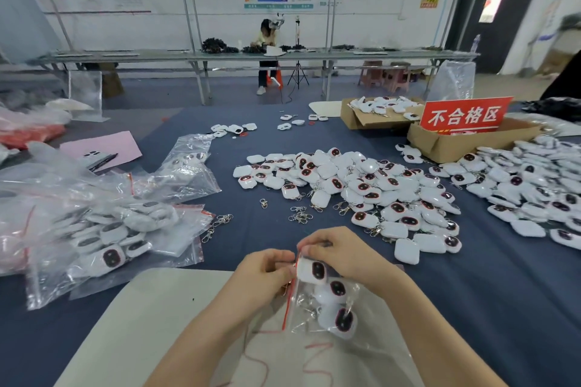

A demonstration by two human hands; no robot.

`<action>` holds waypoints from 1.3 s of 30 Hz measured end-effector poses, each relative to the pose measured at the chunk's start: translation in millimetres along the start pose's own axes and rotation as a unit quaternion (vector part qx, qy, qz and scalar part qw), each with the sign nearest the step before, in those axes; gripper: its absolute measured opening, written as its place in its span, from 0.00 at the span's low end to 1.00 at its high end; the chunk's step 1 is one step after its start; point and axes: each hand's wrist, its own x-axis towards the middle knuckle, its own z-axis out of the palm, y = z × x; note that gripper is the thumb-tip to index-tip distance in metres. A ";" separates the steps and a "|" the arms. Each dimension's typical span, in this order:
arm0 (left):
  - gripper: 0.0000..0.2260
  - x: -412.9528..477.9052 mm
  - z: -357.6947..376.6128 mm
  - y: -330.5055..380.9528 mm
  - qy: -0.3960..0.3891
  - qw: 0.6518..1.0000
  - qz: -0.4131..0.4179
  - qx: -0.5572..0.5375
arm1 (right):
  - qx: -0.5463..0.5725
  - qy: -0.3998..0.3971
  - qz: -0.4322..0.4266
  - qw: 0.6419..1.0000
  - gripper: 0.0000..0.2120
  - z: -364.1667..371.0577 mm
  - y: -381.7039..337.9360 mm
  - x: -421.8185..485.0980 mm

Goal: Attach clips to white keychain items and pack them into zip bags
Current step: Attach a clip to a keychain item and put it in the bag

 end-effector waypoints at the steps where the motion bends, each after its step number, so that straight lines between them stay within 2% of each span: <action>1: 0.13 0.8 0.7 1.1 0.007 1.000 0.004 0.014 | 0.009 0.001 -0.001 1.000 0.09 0.2 -0.3 -0.2; 4: 0.20 1.1 0.7 4.8 0.018 1.000 0.004 0.025 | 0.019 0.003 -0.007 1.000 0.08 0.5 0.2 -1.4; 8: 0.30 0.4 5.6 4.9 -0.020 1.000 -0.009 0.017 | 0.042 -0.002 -0.007 0.999 0.07 1.2 -0.5 -1.1; 12: 0.27 1.5 1.9 7.4 -0.058 0.994 0.017 0.094 | 0.043 -0.018 -0.008 0.999 0.06 2.7 -0.5 0.4; 14: 0.25 4.7 -4.1 5.4 -0.034 0.984 0.059 0.162 | 0.026 -0.011 -0.019 0.999 0.06 -0.7 1.2 1.2; 16: 0.21 8.3 -9.3 1.8 0.016 0.974 0.099 0.201 | -0.043 0.037 -0.028 0.998 0.06 -9.8 4.1 3.9; 18: 0.19 12.3 -11.9 -2.8 0.055 0.975 0.121 0.176 | -0.130 0.115 -0.022 0.985 0.09 -21.7 6.8 8.2; 20: 0.18 18.8 -13.3 -6.6 0.091 0.979 0.128 0.127 | -0.261 0.182 0.010 0.948 0.14 -32.7 13.4 12.8; 22: 0.17 27.6 -13.6 -8.7 0.125 0.981 0.123 0.081 | -0.386 0.191 0.071 0.900 0.20 -39.2 22.2 16.5; 23: 0.17 32.6 -12.6 -8.8 0.136 0.982 0.118 0.063 | -0.413 0.180 0.093 0.888 0.21 -40.8 26.1 18.4; 26: 0.16 46.7 -4.8 -6.2 0.153 0.981 0.117 0.022 | -0.427 0.142 0.089 0.888 0.23 -41.1 34.2 23.3; 29: 0.16 60.1 5.0 -0.1 0.143 0.981 0.132 0.005 | -0.385 0.131 0.019 0.913 0.24 -38.0 37.4 27.4; 32: 0.14 73.6 14.8 7.0 0.100 0.986 0.131 -0.017 | -0.184 0.129 -0.047 0.973 0.26 -28.2 37.8 32.3; 33: 0.12 78.0 18.4 8.9 0.084 0.988 0.125 -0.037 | -0.109 0.136 -0.064 0.983 0.26 -23.4 36.3 34.9; 35: 0.09 84.4 26.2 9.8 0.048 0.990 0.113 -0.063 | 0.003 0.151 -0.091 0.984 0.26 -13.8 33.9 40.4; 36: 0.09 87.2 29.9 8.3 0.036 0.991 0.114 -0.060 | 0.021 0.161 -0.109 0.981 0.26 -9.9 34.3 42.8; 39: 0.09 92.9 36.2 0.0 0.029 0.989 0.132 -0.062 | -0.008 0.186 -0.151 0.971 0.25 -3.2 40.5 46.7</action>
